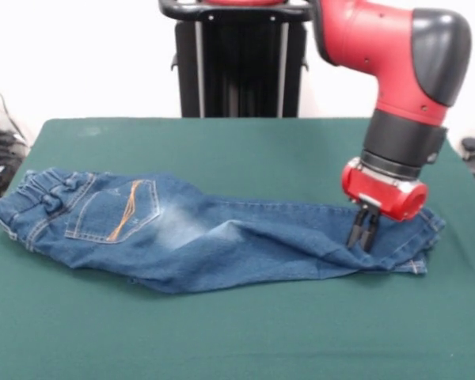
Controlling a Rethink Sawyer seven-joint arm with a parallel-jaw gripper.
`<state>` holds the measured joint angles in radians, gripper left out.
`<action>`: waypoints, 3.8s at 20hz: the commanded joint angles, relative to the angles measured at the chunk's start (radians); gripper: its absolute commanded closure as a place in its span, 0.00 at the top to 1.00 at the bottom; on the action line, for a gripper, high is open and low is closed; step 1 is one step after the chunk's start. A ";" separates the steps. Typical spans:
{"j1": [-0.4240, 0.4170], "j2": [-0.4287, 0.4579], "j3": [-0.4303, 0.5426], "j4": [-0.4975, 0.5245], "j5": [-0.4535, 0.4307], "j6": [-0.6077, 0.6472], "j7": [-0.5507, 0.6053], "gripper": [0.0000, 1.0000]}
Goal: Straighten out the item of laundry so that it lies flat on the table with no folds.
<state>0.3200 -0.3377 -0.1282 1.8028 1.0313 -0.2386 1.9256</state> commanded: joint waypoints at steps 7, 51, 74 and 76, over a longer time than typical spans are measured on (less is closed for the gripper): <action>0.153 0.041 0.169 -0.019 0.331 0.097 0.229 0.00; -0.213 -0.067 0.121 0.190 -0.458 0.054 0.214 1.00; -0.276 -0.081 0.137 0.222 -0.535 0.022 0.226 1.00; -0.286 -0.088 0.138 0.228 -0.545 0.026 0.221 1.00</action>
<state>0.0383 -0.4534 -0.0644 1.9693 0.5123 -0.2374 1.9256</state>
